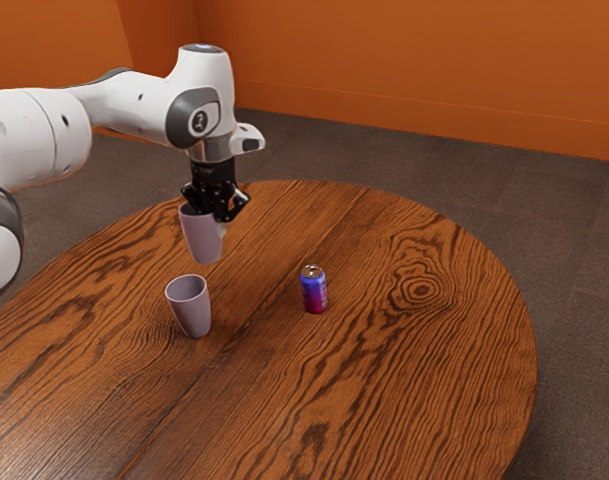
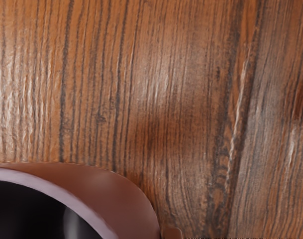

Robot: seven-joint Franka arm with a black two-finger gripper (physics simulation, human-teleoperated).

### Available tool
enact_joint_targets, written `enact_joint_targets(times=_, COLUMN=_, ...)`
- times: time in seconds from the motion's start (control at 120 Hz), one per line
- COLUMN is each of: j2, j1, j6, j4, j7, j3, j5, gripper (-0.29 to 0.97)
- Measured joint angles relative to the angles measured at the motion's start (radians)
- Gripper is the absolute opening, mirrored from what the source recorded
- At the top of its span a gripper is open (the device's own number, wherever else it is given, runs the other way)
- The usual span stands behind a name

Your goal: Place the left cup onto the right cup

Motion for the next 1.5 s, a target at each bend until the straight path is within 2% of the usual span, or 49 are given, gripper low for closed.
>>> enact_joint_targets(times=0.267, j2=-0.154, j1=0.001, j6=0.072, j4=-0.206, j7=-0.052, j3=0.0, j5=0.026, gripper=-0.1)
enact_joint_targets(times=0.55, j2=-0.231, j1=0.01, j6=0.107, j4=-0.317, j7=-0.109, j3=0.0, j5=0.068, gripper=-0.1)
enact_joint_targets(times=0.992, j2=-0.235, j1=0.002, j6=0.166, j4=-0.373, j7=-0.188, j3=-0.01, j5=0.075, gripper=-0.11)
enact_joint_targets(times=1.392, j2=-0.194, j1=0.011, j6=0.211, j4=-0.426, j7=-0.234, j3=-0.02, j5=0.063, gripper=-0.1)
enact_joint_targets(times=1.5, j2=-0.184, j1=0.012, j6=0.22, j4=-0.427, j7=-0.244, j3=-0.028, j5=0.064, gripper=0.13)
